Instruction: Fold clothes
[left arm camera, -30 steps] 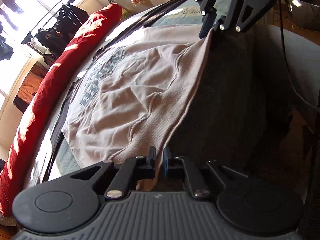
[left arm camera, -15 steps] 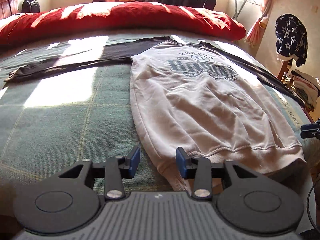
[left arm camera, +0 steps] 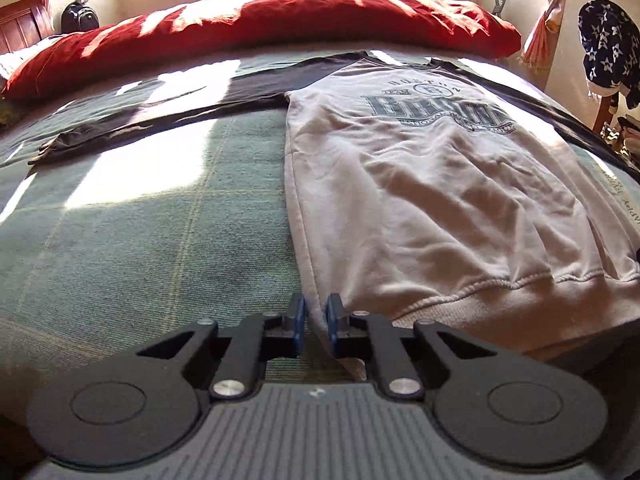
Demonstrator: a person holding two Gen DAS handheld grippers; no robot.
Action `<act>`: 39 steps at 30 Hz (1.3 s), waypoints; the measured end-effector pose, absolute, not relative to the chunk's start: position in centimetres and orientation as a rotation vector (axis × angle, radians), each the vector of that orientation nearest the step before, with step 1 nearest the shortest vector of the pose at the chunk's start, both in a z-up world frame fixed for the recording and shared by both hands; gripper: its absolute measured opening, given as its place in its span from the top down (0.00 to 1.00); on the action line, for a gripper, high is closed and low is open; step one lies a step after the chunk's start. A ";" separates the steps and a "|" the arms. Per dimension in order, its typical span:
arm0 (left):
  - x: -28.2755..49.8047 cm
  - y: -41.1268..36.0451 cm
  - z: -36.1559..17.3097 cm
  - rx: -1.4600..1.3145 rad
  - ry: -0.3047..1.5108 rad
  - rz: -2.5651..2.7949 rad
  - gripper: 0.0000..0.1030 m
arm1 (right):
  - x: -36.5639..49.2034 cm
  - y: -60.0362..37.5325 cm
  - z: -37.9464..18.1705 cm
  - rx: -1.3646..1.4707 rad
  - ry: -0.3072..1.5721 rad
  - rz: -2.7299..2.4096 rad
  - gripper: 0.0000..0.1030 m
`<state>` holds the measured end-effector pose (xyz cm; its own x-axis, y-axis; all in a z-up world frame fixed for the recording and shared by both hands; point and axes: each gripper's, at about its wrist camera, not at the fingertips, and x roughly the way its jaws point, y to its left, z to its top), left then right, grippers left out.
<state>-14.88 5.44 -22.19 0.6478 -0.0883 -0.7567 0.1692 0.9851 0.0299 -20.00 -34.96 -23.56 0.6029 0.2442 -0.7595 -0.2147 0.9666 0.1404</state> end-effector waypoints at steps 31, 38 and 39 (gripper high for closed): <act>-2.3 2.8 -22.5 0.052 0.836 -0.231 0.58 | -0.9 -43.4 -24.5 0.218 0.861 0.083 0.91; 2.9 -1.2 -20.3 -0.041 0.799 -0.372 0.52 | 0.3 -37.3 -21.3 0.151 0.814 0.288 0.56; 3.8 -1.9 -20.9 -0.042 0.816 -0.383 0.52 | 0.8 -35.8 -21.8 0.125 0.824 0.314 0.52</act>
